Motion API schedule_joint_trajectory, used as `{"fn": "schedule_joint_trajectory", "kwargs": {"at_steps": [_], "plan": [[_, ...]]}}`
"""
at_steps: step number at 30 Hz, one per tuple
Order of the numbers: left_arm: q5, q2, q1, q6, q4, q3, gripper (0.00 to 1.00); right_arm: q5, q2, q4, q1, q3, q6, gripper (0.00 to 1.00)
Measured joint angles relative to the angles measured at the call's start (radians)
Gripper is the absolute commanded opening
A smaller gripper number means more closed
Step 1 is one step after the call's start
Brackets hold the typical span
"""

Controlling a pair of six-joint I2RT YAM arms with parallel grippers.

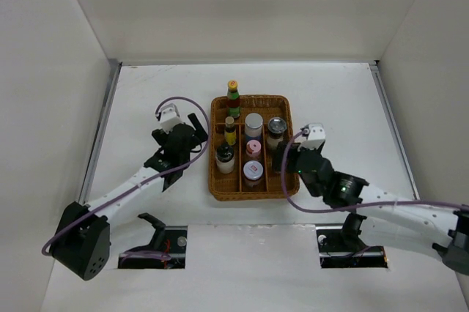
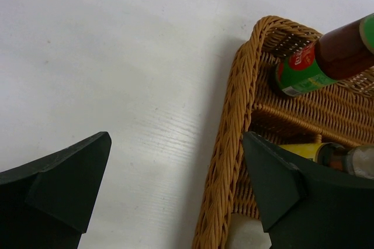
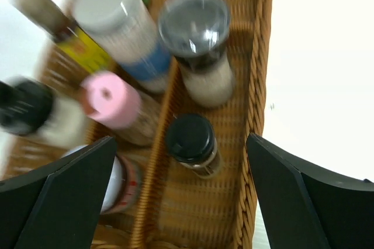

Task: Organize the condiment bottles

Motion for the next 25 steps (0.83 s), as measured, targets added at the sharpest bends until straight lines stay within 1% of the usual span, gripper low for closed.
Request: {"fn": "schedule_joint_trajectory", "kwargs": {"at_steps": [3, 5, 9, 11, 13, 15, 18, 25], "plan": [[0.0, -0.016, 0.008, 0.0, -0.022, 0.023, 1.0, 0.007, -0.116, 0.029, -0.018, -0.001, -0.019, 1.0], [-0.003, -0.02, 0.01, 0.0, -0.037, 0.047, 1.0, 0.015, -0.168, 0.086, -0.076, -0.017, -0.027, 1.0], [0.002, -0.021, 0.011, -0.003, -0.056, 0.087, 1.0, 0.039, -0.203, 0.211, -0.295, -0.09, -0.014, 1.0], [0.008, -0.021, 0.012, -0.005, -0.061, 0.098, 1.0, 0.039, -0.18, 0.241, -0.41, -0.119, 0.012, 1.0], [0.012, -0.021, 0.014, -0.006, -0.063, 0.102, 1.0, 0.027, -0.142, 0.247, -0.488, -0.134, 0.052, 1.0], [0.013, -0.02, 0.018, -0.007, -0.07, 0.103, 1.0, 0.012, -0.122, 0.251, -0.525, -0.145, 0.093, 1.0], [0.014, -0.013, 0.021, -0.008, -0.081, 0.105, 1.0, -0.013, -0.104, 0.278, -0.548, -0.164, 0.137, 1.0], [0.026, 0.015, 0.024, -0.011, -0.103, 0.146, 1.0, -0.025, -0.091, 0.372, -0.525, -0.253, 0.188, 1.0]]}}
